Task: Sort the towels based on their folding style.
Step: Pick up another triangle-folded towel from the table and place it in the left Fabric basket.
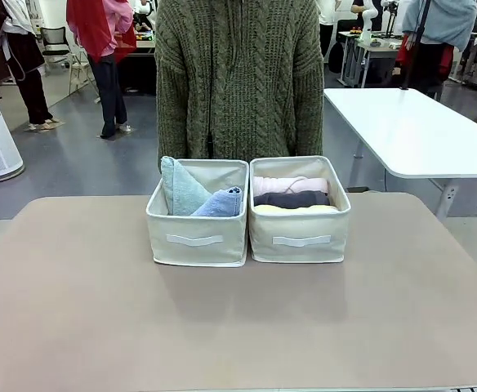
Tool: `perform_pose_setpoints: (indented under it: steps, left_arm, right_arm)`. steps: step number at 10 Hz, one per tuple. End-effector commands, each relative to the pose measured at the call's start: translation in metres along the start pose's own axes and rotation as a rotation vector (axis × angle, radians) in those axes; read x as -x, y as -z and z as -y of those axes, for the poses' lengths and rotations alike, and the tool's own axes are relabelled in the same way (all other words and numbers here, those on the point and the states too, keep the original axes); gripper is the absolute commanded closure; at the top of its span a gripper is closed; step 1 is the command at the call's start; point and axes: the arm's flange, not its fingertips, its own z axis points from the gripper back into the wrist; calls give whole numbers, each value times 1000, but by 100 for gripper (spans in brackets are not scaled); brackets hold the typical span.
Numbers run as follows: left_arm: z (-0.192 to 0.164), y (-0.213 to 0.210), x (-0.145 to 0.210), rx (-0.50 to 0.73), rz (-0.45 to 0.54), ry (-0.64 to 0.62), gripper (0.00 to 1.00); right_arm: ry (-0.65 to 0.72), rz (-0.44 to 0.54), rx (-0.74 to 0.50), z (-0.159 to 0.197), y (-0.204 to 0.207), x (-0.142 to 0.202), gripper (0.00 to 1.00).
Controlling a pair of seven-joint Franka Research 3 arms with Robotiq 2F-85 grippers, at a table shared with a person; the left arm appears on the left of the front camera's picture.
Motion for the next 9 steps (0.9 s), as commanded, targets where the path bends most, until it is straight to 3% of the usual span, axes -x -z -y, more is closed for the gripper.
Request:
perform_pose_setpoints:
  steps: [1, 4, 5, 6, 9]
  left_arm:
    - [3, -1, 0, 7, -4, 13, 0]
    - [3, -1, 0, 7, -4, 13, 0]
    - [3, -1, 0, 7, -4, 13, 0]
    - [3, -1, 0, 7, -4, 13, 0]
    - [3, -1, 0, 7, -4, 13, 0]
  right_arm:
    - [-18, 11, 86, 1, 8, 3, 0]
    - [6, 13, 78, 4, 3, 26, 0]
    - [28, 41, 127, 5, 1, 23, 0]
    - [27, 11, 69, 8, -2, 18, 0]
    - [27, 11, 69, 8, -2, 18, 0]
